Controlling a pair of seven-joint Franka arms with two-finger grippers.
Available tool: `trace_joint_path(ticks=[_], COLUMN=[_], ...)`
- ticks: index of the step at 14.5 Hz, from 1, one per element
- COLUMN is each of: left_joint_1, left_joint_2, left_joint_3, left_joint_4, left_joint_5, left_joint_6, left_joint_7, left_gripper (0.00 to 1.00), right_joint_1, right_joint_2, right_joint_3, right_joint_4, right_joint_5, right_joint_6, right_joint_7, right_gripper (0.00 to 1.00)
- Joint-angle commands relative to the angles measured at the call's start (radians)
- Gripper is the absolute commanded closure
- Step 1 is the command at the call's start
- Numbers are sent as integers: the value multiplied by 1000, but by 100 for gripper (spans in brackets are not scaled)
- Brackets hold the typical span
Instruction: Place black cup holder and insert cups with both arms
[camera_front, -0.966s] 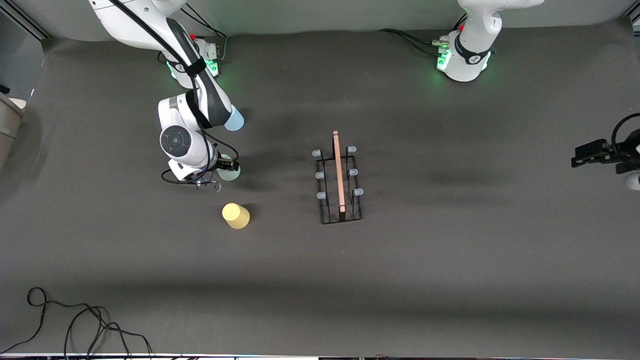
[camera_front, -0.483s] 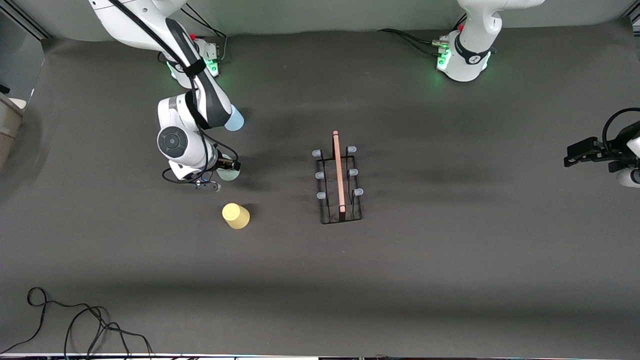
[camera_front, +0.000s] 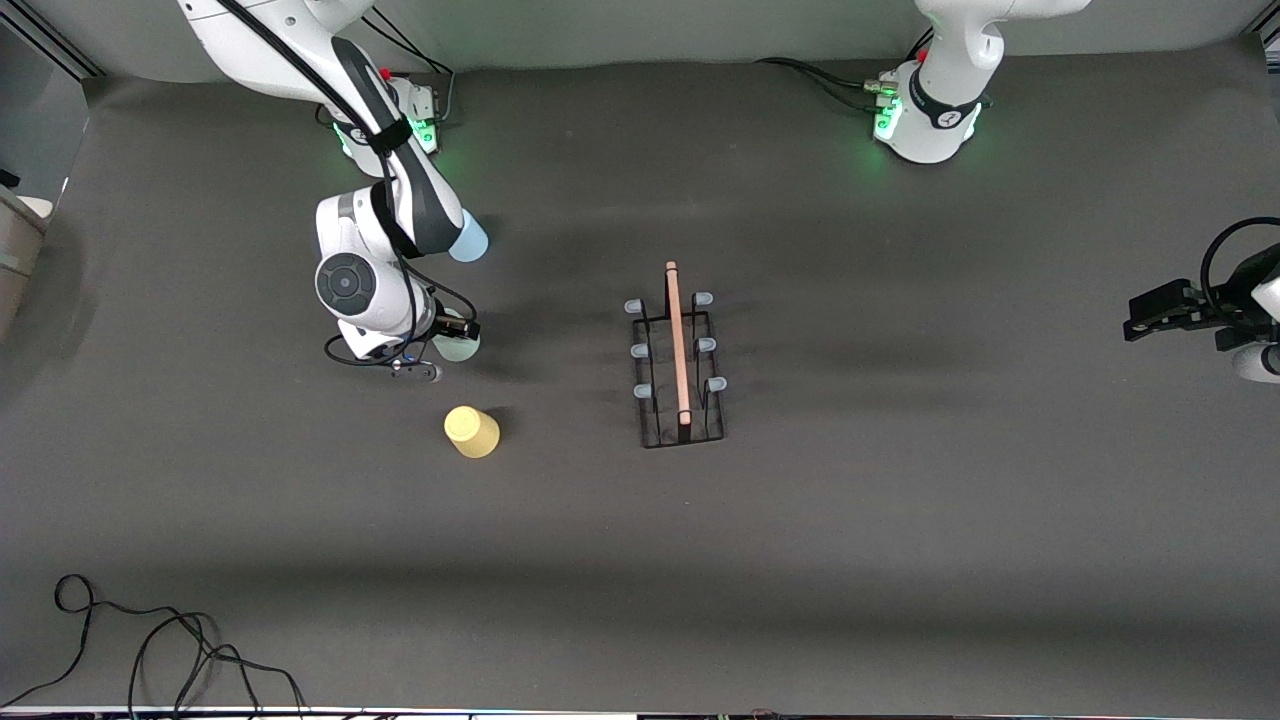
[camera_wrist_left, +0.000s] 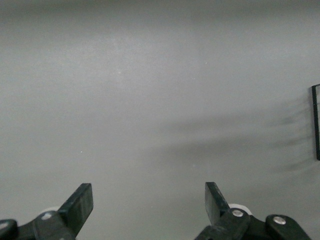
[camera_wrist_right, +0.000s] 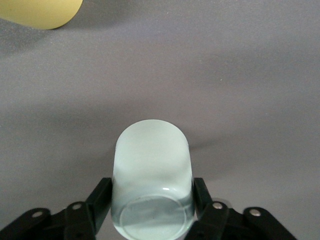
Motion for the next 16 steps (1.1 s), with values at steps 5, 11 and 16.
trace_joint_path(ticks=[5,11,16], left_joint_1=[-41,-32,-30], left_joint_2=[14,21,30], left_joint_3=[4,4,5], left_joint_4=[9,15,16], left_joint_5=[52,-8,-26], left_joint_6=[-43,-26,-28], left_joint_7=[24,27,22], left_gripper=[0,0,0], right_joint_1=[8,8,47], right_joint_2=[-21,-76,-78], right_joint_3=[-2,-2,8], right_joint_4=[-8,35,254], right_joint_5=[22,100,133], right_joint_6=[12,-36,-244], right_joint_7=[6,28,193], right_gripper=[83,91,93])
